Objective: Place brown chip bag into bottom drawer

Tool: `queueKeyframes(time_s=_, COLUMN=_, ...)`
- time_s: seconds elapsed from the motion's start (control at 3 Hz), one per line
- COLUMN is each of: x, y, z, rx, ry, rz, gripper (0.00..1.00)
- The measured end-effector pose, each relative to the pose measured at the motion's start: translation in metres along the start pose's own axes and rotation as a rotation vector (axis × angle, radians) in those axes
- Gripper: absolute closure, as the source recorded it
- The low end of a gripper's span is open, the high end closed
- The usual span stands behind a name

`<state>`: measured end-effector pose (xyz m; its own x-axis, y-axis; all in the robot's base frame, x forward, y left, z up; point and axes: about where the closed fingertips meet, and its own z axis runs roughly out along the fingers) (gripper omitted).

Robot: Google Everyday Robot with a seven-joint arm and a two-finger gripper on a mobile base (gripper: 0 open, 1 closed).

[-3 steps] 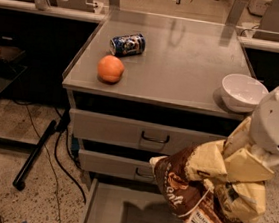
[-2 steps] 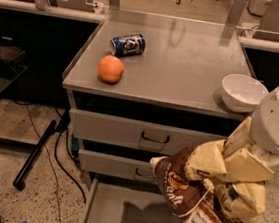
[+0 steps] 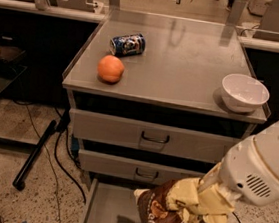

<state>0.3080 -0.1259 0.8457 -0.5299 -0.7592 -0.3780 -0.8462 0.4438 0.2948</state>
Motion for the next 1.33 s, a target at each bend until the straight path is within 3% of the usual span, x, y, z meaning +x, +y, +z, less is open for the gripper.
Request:
queueKeyframes(time_s=0.33, x=0.01, y=-0.009, z=0.044, rx=-0.089, ry=-0.034, rz=0.062, gripper=1.0)
queueKeyframes(time_s=0.67, x=0.01, y=-0.009, z=0.045, rx=-0.091, ry=-0.038, rz=0.064, gripper=1.0)
queueKeyframes(time_s=1.0, x=0.014, y=-0.023, z=0.067, rx=-0.087, ry=-0.095, rz=0.112, gripper=1.0)
queueKeyframes(time_s=1.33, x=0.024, y=-0.053, z=0.1, rx=-0.086, ry=-0.18, rz=0.2, gripper=1.0)
